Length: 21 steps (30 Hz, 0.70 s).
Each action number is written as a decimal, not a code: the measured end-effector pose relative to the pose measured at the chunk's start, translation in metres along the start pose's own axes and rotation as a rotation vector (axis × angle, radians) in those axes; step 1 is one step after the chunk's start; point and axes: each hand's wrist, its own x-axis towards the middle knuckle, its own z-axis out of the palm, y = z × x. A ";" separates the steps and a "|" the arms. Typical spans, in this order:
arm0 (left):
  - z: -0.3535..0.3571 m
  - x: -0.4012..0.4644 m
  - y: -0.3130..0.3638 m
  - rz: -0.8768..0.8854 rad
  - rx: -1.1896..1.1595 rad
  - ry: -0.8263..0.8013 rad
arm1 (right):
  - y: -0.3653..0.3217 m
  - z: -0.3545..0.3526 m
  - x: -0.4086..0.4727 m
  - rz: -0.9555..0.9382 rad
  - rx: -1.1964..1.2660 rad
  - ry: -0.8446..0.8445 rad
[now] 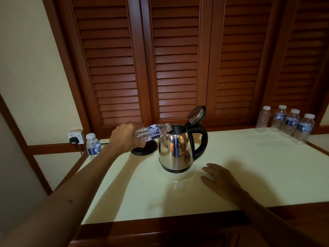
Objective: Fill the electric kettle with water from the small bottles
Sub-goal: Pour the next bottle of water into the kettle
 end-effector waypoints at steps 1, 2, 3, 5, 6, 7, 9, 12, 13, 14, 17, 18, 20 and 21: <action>0.001 0.001 -0.002 0.000 0.004 0.002 | 0.000 0.000 0.000 -0.004 0.003 0.003; 0.002 0.002 -0.002 0.005 0.008 0.004 | 0.000 -0.001 0.000 -0.008 0.005 0.005; 0.001 0.002 -0.002 0.010 0.013 0.006 | 0.000 -0.001 0.000 -0.011 0.007 0.006; -0.002 0.001 0.000 0.022 0.017 0.008 | -0.001 -0.001 0.000 -0.009 0.008 0.004; -0.003 0.001 0.001 0.027 0.021 0.008 | -0.001 -0.001 0.000 -0.006 0.008 0.004; -0.004 0.001 0.002 0.033 0.030 0.013 | -0.001 -0.001 0.000 -0.006 0.010 0.007; -0.006 0.001 0.004 0.046 0.046 0.017 | 0.000 0.000 0.000 -0.009 0.013 0.012; -0.009 0.001 0.006 0.069 0.042 0.009 | 0.000 0.000 0.000 -0.011 0.016 0.014; -0.009 0.001 0.006 0.071 0.049 0.011 | 0.000 0.000 0.000 -0.009 0.016 0.016; -0.009 0.002 0.005 0.071 0.058 0.013 | -0.001 0.000 0.000 -0.008 0.014 0.017; -0.009 0.005 0.004 0.070 0.082 -0.001 | -0.001 -0.001 0.001 -0.011 0.013 0.019; -0.009 0.006 0.004 0.065 0.084 -0.012 | -0.001 -0.001 0.001 -0.011 0.014 0.015; -0.009 0.007 0.003 0.053 0.090 -0.019 | -0.001 -0.001 0.001 -0.013 0.017 0.010; -0.010 0.008 0.002 0.048 0.095 -0.021 | 0.000 0.000 0.001 -0.016 0.018 0.012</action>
